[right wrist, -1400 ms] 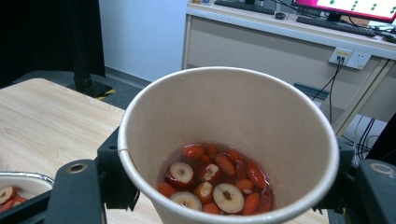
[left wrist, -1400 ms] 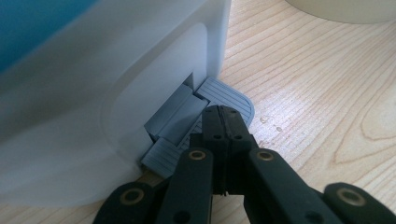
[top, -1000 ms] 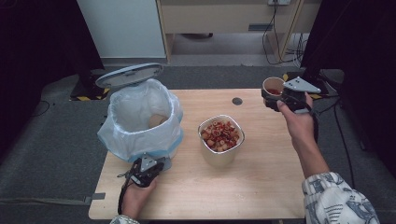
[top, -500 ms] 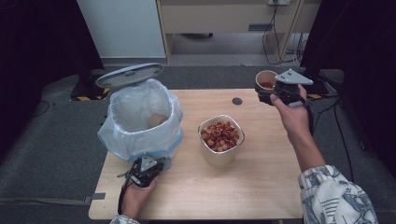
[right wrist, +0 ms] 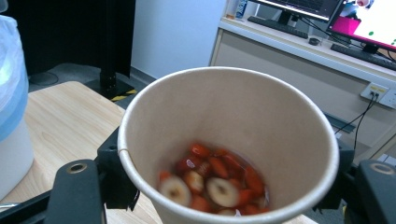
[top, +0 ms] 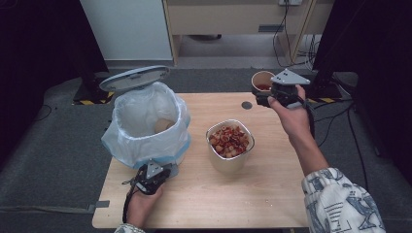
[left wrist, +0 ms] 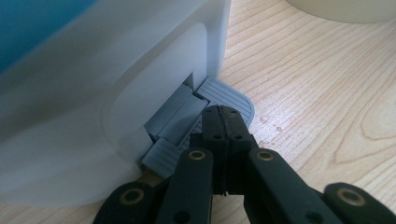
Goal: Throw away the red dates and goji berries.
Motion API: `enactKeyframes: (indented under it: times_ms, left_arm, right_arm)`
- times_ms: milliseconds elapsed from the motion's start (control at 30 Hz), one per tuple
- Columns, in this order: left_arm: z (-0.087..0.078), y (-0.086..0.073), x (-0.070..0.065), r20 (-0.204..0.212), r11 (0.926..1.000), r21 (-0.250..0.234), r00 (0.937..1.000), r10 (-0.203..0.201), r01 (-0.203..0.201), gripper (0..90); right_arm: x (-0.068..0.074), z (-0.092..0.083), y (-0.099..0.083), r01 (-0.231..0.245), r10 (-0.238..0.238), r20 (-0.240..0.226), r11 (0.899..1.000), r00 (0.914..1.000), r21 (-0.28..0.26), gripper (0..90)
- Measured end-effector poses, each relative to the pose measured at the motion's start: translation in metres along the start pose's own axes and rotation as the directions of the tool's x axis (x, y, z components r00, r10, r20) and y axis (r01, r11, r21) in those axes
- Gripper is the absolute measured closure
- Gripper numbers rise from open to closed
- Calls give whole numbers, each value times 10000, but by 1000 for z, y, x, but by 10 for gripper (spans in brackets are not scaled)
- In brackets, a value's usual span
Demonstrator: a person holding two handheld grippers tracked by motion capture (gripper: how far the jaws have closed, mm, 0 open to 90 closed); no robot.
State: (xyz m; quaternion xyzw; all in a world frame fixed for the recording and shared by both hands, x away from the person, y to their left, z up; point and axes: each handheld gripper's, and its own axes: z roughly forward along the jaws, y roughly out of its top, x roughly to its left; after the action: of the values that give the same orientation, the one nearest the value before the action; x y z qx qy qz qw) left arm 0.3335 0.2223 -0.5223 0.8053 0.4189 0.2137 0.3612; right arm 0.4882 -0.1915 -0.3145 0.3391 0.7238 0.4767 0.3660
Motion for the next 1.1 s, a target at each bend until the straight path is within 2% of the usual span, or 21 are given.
enactKeyframes:
  times_ms: [500, 767, 900, 1067, 1100]
  left_arm:
    - [0, 0, 0, -2, 10000, -2, 10000, 1, -1, 892]
    - [0, 0, 0, -1, 10000, -2, 10000, 0, 0, 892]
    - [0, 0, 0, 2, 10000, -4, 10000, -1, 1, 892]
    - [0, 0, 0, 3, 10000, -5, 10000, -10, 10, 892]
    - [0, 0, 0, -1, 10000, -1, 10000, 3, -3, 892]
  right_arm:
    - [5, 1, 1, 406, -411, -310, 9991, 9987, -143, 304]
    - [6, 2, 2, 493, -500, -267, 9984, 9984, -288, 307]
    - [8, 3, 2, 597, -606, -389, 9980, 9974, -229, 308]
    - [7, 3, 3, 556, -562, -268, 9982, 9981, -240, 307]
    - [7, 4, 3, 670, -676, -290, 9975, 9973, -202, 307]
